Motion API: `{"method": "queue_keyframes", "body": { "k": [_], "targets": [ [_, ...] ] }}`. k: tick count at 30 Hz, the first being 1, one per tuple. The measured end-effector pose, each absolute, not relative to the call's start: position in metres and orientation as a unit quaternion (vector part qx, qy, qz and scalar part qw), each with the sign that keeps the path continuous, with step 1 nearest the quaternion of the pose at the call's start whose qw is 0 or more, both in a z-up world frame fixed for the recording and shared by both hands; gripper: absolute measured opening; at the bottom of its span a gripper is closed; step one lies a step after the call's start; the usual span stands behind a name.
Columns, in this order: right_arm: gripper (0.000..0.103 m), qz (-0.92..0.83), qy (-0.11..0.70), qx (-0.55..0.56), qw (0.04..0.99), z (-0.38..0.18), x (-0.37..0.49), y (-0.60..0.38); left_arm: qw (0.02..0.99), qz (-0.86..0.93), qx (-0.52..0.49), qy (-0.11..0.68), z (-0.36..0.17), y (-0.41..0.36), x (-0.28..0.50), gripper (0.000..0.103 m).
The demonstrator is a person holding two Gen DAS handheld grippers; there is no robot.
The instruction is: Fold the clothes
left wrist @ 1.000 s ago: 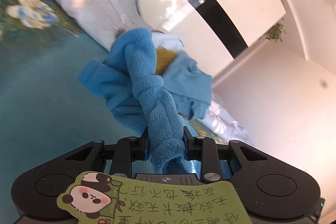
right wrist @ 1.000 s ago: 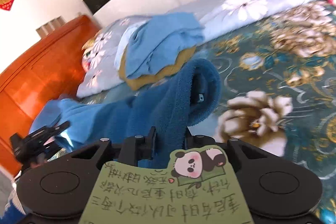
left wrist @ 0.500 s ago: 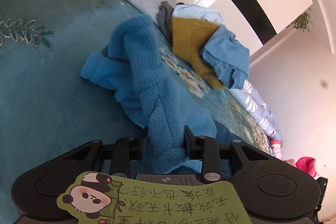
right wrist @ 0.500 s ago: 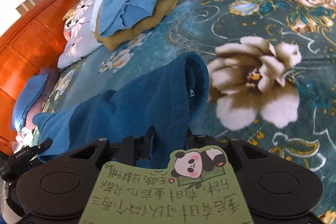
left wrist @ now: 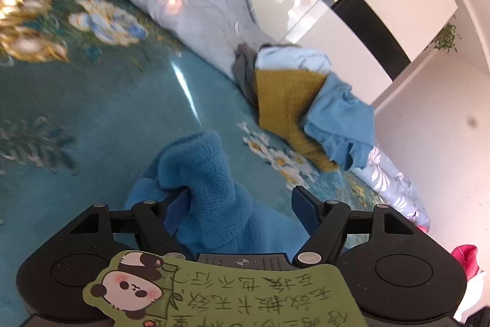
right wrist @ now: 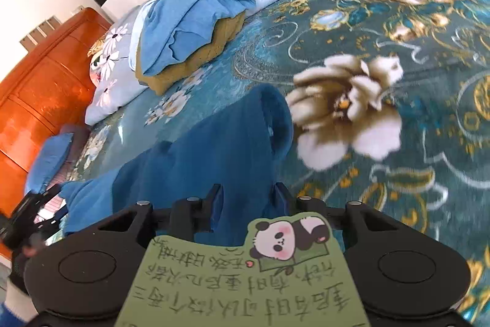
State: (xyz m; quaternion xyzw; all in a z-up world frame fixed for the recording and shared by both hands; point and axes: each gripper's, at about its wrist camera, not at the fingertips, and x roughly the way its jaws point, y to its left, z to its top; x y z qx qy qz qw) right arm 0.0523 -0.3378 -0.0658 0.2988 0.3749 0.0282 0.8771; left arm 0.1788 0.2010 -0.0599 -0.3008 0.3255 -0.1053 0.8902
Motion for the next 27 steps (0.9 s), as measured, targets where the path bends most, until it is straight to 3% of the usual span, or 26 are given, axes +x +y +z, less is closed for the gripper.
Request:
{"method": "queue_keyframes", "body": {
  "k": [2,4,17,21,24,25,27],
  "targets": [
    [0.038,0.026,0.373,0.302,0.877,-0.067,0.045,-0.336,0.889,-0.103,-0.304,0.328,-0.063,0.200,0.186,0.044],
    [0.035,0.023,0.368,0.302,0.879,-0.066,0.038,-0.334,0.884,-0.096,-0.317,0.331,-0.067,0.204,0.193,0.035],
    [0.035,0.022,0.348,0.324,0.879,-0.065,0.073,-0.342,0.854,-0.082,-0.385,0.339,-0.081,0.214,0.218,0.039],
    [0.034,0.035,0.323,0.357,0.876,-0.065,0.089,-0.350,0.859,-0.076,-0.380,0.335,-0.082,0.211,0.221,0.033],
    [0.026,0.038,0.323,0.385,0.864,-0.070,0.102,-0.353,0.860,-0.069,-0.382,0.331,-0.085,0.211,0.220,0.027],
    [0.012,0.034,0.330,0.385,0.861,-0.072,0.107,-0.352,0.861,-0.069,-0.383,0.328,-0.085,0.212,0.219,0.024],
    [0.008,0.023,0.339,0.370,0.865,-0.072,0.111,-0.347,0.868,-0.070,-0.375,0.316,-0.082,0.214,0.217,0.017]
  ]
}}
